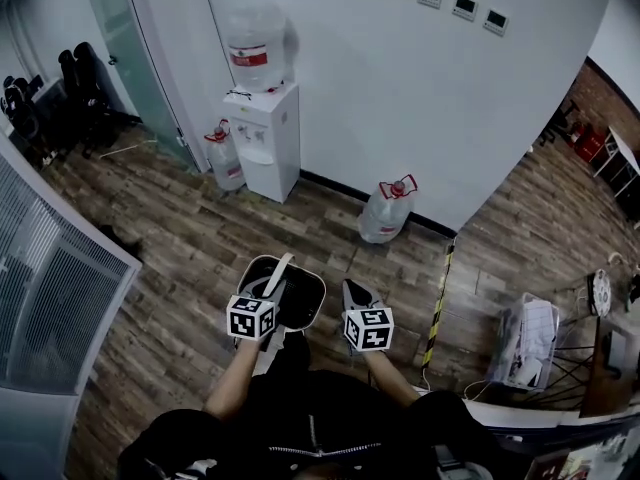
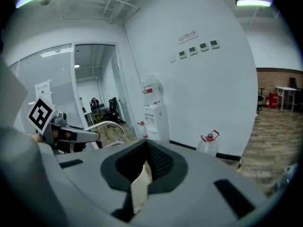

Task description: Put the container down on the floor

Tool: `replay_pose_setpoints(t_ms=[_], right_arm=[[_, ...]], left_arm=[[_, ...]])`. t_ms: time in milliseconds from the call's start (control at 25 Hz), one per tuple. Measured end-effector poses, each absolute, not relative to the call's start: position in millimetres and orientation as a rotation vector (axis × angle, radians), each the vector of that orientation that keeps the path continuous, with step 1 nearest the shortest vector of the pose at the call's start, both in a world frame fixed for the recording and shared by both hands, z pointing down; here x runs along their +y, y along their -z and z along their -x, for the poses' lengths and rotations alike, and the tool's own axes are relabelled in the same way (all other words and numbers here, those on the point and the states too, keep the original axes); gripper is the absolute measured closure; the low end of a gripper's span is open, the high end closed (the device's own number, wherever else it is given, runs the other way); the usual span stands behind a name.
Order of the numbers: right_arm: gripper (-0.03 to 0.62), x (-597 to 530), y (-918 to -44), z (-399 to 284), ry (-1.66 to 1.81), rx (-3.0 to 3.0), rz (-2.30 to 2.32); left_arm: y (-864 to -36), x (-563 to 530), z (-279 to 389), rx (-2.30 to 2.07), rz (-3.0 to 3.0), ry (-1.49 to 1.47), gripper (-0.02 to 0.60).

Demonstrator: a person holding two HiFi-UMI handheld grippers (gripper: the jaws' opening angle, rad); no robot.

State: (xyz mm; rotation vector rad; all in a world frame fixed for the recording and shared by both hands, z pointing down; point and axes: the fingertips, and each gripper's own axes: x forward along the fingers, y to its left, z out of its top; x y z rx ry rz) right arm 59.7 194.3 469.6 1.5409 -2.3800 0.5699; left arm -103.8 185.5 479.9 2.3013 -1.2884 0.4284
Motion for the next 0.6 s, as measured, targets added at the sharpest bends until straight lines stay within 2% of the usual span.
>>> replay_pose_setpoints(t_ms=[600], right_arm=[[0.583, 75, -467, -40, -0.617, -2.319, -1.584]], left_arm=[[-481, 63, 113, -1.199, -2.317, -0.458, 0.514]])
